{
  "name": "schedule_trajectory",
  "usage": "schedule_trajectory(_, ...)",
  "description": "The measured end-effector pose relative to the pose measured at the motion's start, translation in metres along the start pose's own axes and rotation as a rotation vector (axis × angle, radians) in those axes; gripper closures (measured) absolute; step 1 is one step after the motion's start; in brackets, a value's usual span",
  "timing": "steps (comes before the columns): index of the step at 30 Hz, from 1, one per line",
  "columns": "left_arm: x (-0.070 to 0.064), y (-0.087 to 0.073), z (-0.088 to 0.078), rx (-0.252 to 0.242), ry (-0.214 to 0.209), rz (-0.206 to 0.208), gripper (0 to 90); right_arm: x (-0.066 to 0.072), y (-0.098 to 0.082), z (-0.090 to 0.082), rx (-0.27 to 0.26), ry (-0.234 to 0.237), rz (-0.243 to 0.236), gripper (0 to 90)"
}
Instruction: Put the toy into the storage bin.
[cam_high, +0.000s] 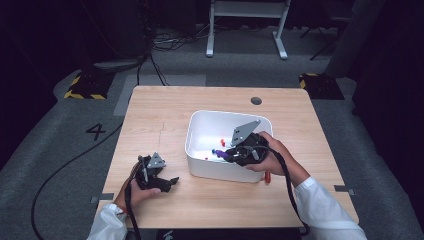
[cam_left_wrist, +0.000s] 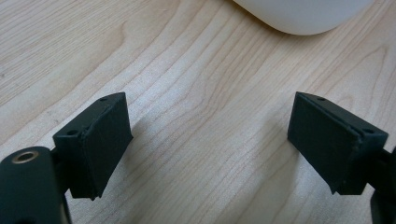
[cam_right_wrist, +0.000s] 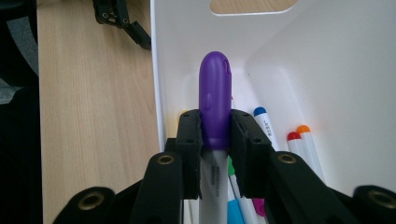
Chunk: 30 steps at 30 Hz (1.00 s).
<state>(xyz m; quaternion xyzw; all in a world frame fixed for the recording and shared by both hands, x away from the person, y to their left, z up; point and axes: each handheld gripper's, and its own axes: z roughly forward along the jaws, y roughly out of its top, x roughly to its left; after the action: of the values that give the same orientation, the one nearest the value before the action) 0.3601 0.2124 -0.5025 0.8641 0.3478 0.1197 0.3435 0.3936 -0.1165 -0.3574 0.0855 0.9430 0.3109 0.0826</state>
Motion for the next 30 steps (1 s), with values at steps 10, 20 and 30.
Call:
schedule_trajectory(10, 0.000, 0.000, 0.000, 0.001, -0.002, 0.001, 13.6, -0.003, -0.002, -0.004, -0.016, -0.058, 0.033, 62.6)
schedule_trajectory(20, 0.000, 0.000, 0.000, 0.001, -0.002, 0.000, 13.6, -0.011, -0.027, -0.044, -0.161, -0.150, 0.115, 50.1)
schedule_trajectory(30, 0.000, 0.000, 0.000, 0.001, -0.002, 0.002, 13.6, -0.016, -0.071, -0.100, -0.291, -0.296, 0.225, 40.5)
